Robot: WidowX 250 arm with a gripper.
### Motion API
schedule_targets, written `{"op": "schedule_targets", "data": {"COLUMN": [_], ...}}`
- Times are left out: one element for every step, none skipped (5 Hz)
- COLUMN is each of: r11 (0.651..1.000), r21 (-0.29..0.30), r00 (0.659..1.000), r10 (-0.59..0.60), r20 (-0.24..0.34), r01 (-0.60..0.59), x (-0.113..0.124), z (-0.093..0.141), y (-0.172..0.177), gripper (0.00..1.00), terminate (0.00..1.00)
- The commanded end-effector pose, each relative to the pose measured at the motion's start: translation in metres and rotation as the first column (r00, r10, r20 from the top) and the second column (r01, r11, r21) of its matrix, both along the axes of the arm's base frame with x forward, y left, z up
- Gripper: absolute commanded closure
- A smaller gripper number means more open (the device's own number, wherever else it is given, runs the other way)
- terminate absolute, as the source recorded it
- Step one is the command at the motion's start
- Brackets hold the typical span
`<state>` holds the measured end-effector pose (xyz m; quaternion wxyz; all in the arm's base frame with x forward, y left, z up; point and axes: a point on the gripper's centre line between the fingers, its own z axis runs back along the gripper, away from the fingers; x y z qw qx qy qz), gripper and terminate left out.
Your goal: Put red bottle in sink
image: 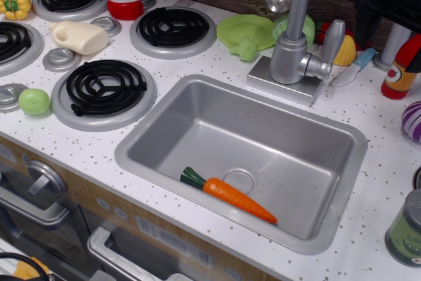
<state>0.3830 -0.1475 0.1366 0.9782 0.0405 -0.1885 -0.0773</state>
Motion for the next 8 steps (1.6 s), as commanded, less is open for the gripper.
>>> {"op": "schedule_targets", "data": {"r11": [0.998, 0.992, 0.993, 0.989, 0.985, 0.980, 0.977, 0.975], "r21": [-0.026, -0.074, -0.064, -0.083, -0.096, -0.096, -0.078, -0.090], "r00": [0.992, 0.986, 0.980, 0.976, 0.971, 0.963, 0.956, 0.955], "r10": [-0.052, -0.088, -0.089, -0.103, -0.124, -0.147, -0.175, -0.179], "r20": [0.117, 0.140, 0.177, 0.193, 0.206, 0.225, 0.236, 0.235], "r01": [0.056, 0.099, 0.102, 0.120, 0.147, 0.172, 0.198, 0.204], "x": [0.048, 0.072, 0.083, 0.090, 0.097, 0.105, 0.116, 0.126], "z": [0.022, 0.017, 0.014, 0.008, 0.000, -0.008, -0.011, -0.010], "y": [0.002, -0.001, -0.011, -0.017, -0.019, -0.024, -0.022, -0.020], "gripper": [0.00, 0.00, 0.00, 0.00, 0.00, 0.00, 0.00, 0.00], "terminate": [0.00, 0.00, 0.00, 0.00, 0.00, 0.00, 0.00, 0.00]}}
